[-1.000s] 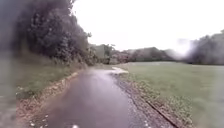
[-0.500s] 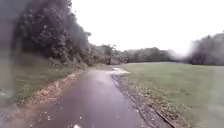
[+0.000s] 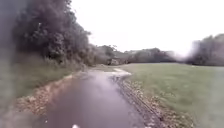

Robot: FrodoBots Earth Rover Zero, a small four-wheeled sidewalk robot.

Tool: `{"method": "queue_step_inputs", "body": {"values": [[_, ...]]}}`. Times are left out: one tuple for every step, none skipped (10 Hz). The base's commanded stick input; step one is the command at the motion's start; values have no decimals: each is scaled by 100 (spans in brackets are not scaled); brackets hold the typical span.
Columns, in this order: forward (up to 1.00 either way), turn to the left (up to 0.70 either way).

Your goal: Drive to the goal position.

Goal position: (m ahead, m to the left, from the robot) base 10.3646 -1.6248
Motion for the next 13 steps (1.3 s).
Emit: {"method": "queue_step_inputs", "body": {"values": [[70,0],[70,9],[70,18],[70,24],[70,31],[70,35],[70,35],[70,35],[70,3],[70,2],[70,2],[70,2],[70,2]]}}
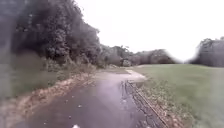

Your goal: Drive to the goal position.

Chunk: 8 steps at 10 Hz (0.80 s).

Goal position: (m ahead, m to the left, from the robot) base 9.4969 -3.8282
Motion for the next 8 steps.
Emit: {"method": "queue_step_inputs", "body": {"values": [[70,2],[70,2],[70,2],[70,2],[70,2],[70,1],[70,0],[70,2]]}}
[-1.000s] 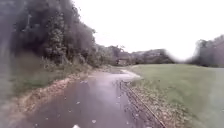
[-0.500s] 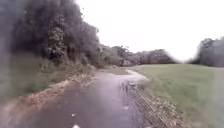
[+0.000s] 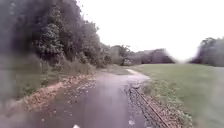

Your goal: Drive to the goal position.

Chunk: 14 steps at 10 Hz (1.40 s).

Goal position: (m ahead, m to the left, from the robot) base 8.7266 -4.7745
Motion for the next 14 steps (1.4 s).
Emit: {"method": "queue_step_inputs", "body": {"values": [[70,2],[70,2],[70,1],[70,0],[70,0],[70,0],[70,0],[70,0],[70,0],[70,-34],[70,-35],[70,-35],[70,-35],[70,-35]]}}
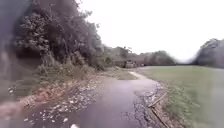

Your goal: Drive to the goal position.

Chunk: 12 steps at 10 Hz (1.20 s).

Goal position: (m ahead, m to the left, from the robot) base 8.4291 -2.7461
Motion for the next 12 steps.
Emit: {"method": "queue_step_inputs", "body": {"values": [[70,-35],[70,-35],[70,-35],[70,-35],[70,-35],[70,-35],[70,-35],[70,-35],[70,-35],[70,-35],[70,-35],[70,-18]]}}
